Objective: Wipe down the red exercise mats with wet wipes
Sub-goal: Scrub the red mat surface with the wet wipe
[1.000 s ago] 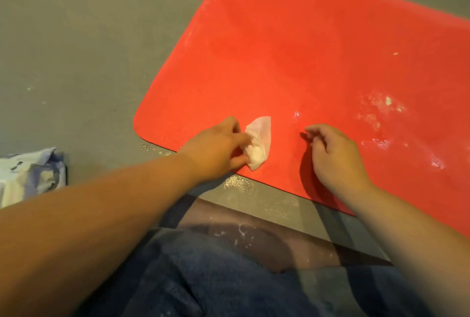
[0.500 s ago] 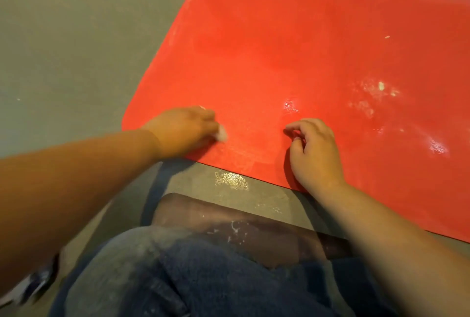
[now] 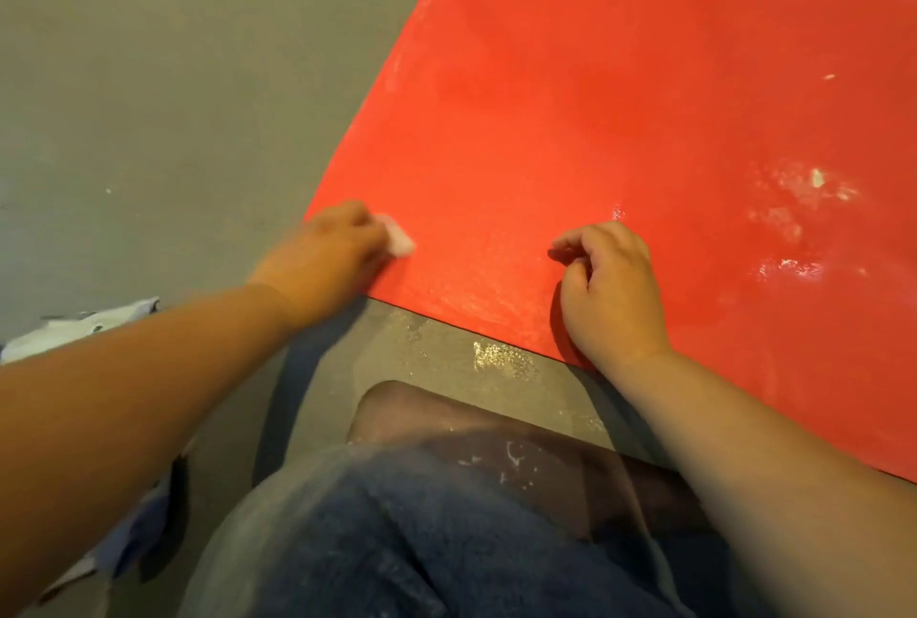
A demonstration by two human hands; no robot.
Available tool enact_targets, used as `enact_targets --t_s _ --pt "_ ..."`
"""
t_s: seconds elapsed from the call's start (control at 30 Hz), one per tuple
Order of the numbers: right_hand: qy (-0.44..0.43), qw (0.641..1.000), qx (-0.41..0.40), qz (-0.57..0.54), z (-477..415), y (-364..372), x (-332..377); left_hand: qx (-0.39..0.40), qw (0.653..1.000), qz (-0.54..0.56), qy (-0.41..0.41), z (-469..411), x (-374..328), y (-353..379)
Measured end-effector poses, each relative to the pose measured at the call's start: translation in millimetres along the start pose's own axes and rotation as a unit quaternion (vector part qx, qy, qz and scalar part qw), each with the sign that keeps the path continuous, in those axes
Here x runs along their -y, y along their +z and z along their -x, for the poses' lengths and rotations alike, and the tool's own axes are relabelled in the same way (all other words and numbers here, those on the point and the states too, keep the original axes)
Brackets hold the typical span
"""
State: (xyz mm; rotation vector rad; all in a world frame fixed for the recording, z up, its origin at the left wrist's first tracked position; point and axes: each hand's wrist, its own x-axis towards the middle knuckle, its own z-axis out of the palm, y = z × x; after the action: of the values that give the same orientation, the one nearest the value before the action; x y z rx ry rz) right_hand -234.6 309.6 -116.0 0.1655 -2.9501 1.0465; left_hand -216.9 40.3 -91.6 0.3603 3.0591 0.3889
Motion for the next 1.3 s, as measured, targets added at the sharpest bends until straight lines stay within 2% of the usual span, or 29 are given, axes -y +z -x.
enact_targets --t_s 0.07,0.1,0.13,0.23,0.27,0.3,0.33,0.4,0.43,0.47,0.5,0.53,0.6,0.67,0.73,0.8,0.87,0.93,1.0,1.07,1.13,1.2,1.23,1.3 --pt "-0.012 1.000 -0.012 0.010 -7.0 -1.3 0.1 -0.062 0.986 0.003 -0.157 4.4 14.5 -0.9" --pt "-0.016 1.000 -0.017 0.012 -10.8 -1.5 -0.1 -0.068 0.982 0.003 -0.174 5.6 9.6 2.5" --pt "-0.019 1.000 -0.022 0.013 -14.4 -1.3 -0.1 -0.053 0.987 0.013 -0.150 7.8 -1.6 6.9" --pt "-0.028 0.999 -0.029 0.014 -20.6 0.4 0.6 0.037 0.996 0.035 0.076 24.3 -38.7 16.6" --pt "-0.033 0.999 -0.028 0.015 -21.3 1.5 1.2 0.062 0.990 0.034 0.123 27.2 -36.3 15.1" --pt "-0.040 0.999 -0.025 0.015 -21.5 3.0 2.0 0.065 0.989 0.025 0.132 25.5 -24.9 11.7" --pt "-0.047 0.999 -0.022 0.016 -21.5 4.9 3.0 0.041 0.994 0.009 0.097 21.3 -10.5 9.3" --pt "-0.052 0.998 -0.014 0.016 -21.5 9.2 6.3 -0.032 0.997 -0.001 -0.077 12.5 20.3 3.2" --pt "-0.053 0.998 -0.010 0.013 -22.6 11.7 9.3 -0.062 0.983 0.013 -0.169 9.0 29.0 1.1" --pt "-0.055 0.998 -0.007 0.008 -24.2 14.6 13.6 -0.081 0.972 0.032 -0.219 5.1 29.6 2.7" --pt "-0.057 0.998 -0.004 0.003 -26.0 18.1 18.6 -0.081 0.971 0.041 -0.220 2.2 22.9 6.1" --pt "-0.059 0.998 -0.001 -0.003 -27.8 21.5 24.6 -0.076 0.978 0.047 -0.188 0.5 11.7 10.1" --pt "-0.071 0.997 0.005 -0.019 -31.7 28.2 37.8 -0.074 0.992 0.069 -0.073 1.8 -11.1 18.5" --pt "-0.079 0.995 0.024 -0.046 -36.3 33.5 49.9 -0.076 0.992 0.099 -0.020 1.5 -20.2 20.8" --pt "-0.106 0.991 0.059 -0.063 -40.2 38.7 61.4 -0.107 0.979 0.157 -0.073 -6.1 -11.8 18.5" --pt "-0.156 0.980 0.119 -0.041 -43.3 46.1 70.3 -0.173 0.938 0.241 -0.179 -13.4 5.2 12.7" --pt "-0.236 0.954 0.181 0.035 -41.5 56.5 76.0 -0.205 0.923 0.209 -0.248 -19.8 24.1 8.3" --pt "-0.314 0.921 0.212 0.086 -40.7 64.4 80.8 -0.197 0.935 0.145 -0.256 -24.6 38.1 8.2" --pt "-0.352 0.900 0.232 0.110 -54.9 64.7 85.1 -0.190 0.939 0.118 -0.261 -29.8 45.4 10.1" --pt "-0.333 0.913 0.201 0.125 -89.2 68.6 87.4 -0.183 0.939 0.111 -0.269 -38.7 44.4 13.0" --pt "-0.223 0.953 0.137 0.150 -142.1 70.1 87.9 -0.158 0.948 0.117 -0.249 -48.6 36.7 18.8" --pt "-0.146 0.972 0.096 0.159 -178.4 71.9 88.9 -0.136 0.957 0.116 -0.227 -56.8 28.4 26.6" --pt "-0.154 0.971 0.093 0.160 -183.8 75.8 90.0 -0.136 0.958 0.112 -0.225 -59.7 26.4 29.9" --pt "-0.230 0.954 0.120 0.147 -172.5 81.9 93.8 -0.162 0.952 0.109 -0.235 -60.7 26.3 34.3"
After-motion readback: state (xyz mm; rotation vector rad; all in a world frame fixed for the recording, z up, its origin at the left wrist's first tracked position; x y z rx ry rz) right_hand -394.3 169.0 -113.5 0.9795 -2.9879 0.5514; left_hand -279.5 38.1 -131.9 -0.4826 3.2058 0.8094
